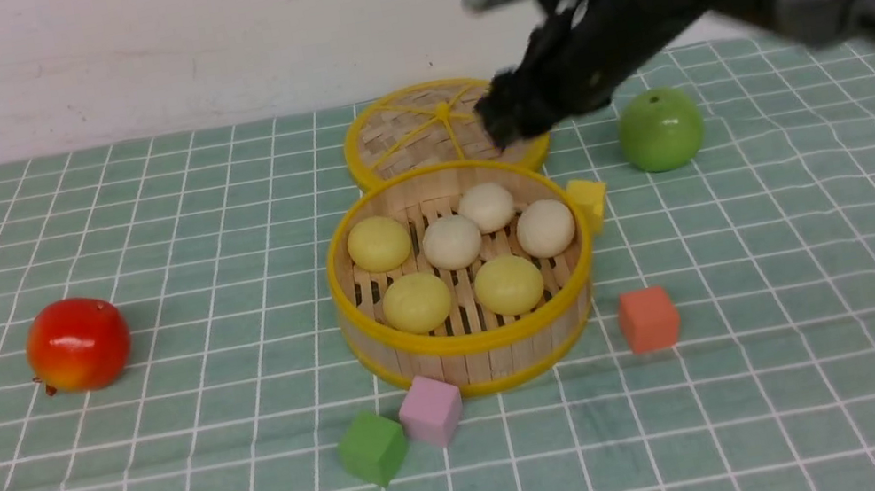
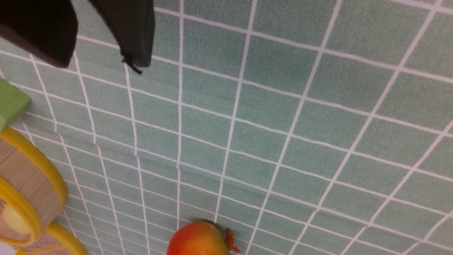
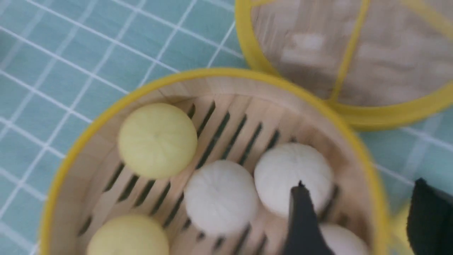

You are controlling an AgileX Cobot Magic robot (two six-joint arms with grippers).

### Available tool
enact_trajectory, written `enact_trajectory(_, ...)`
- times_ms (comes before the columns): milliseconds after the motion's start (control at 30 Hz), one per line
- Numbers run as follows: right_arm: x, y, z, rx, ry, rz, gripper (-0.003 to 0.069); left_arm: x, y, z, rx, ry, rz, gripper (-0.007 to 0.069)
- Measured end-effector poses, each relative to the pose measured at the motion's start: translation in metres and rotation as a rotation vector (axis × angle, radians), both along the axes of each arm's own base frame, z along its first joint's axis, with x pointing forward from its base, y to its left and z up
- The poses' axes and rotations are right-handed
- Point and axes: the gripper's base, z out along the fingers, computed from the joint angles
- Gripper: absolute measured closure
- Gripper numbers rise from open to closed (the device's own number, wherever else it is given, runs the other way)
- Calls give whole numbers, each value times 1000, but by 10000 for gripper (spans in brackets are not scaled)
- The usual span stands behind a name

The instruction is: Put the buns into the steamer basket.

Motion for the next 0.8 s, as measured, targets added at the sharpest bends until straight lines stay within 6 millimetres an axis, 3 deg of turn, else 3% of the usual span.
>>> enact_trajectory(100, -29, -32, 59, -19, -16, -38, 281, 0, 0, 0, 0, 0, 0, 386)
enact_trajectory(133, -46, -49, 85, -26, -28, -71, 322, 0, 0, 0, 0, 0, 0, 386)
enact_trajectory(200, -67, -65, 114, -25, -46, -111, 383, 0, 0, 0, 0, 0, 0, 386)
enact_trajectory(233, -84, -77, 133, -21, -50, -144, 460, 0, 0, 0, 0, 0, 0, 386)
enact_trajectory(333, -125, -93, 158, -5, -53, -204, 623, 0, 0, 0, 0, 0, 0, 386)
enact_trajectory(367, -128, -93, 161, -3, -62, -204, 631, 0, 0, 0, 0, 0, 0, 386)
enact_trajectory(467, -175, -102, 159, 17, -33, -225, 679, 0, 0, 0, 0, 0, 0, 386)
enact_trajectory(533, -189, -104, 152, 17, -27, -230, 680, 0, 0, 0, 0, 0, 0, 386)
enact_trajectory(600, -219, -111, 136, 28, -44, -245, 680, 0, 0, 0, 0, 0, 0, 386)
enact_trajectory(700, -241, -115, 120, 41, -73, -259, 680, 0, 0, 0, 0, 0, 0, 386)
enact_trajectory(800, -275, -123, 102, 57, -114, -272, 680, 0, 0, 0, 0, 0, 0, 386)
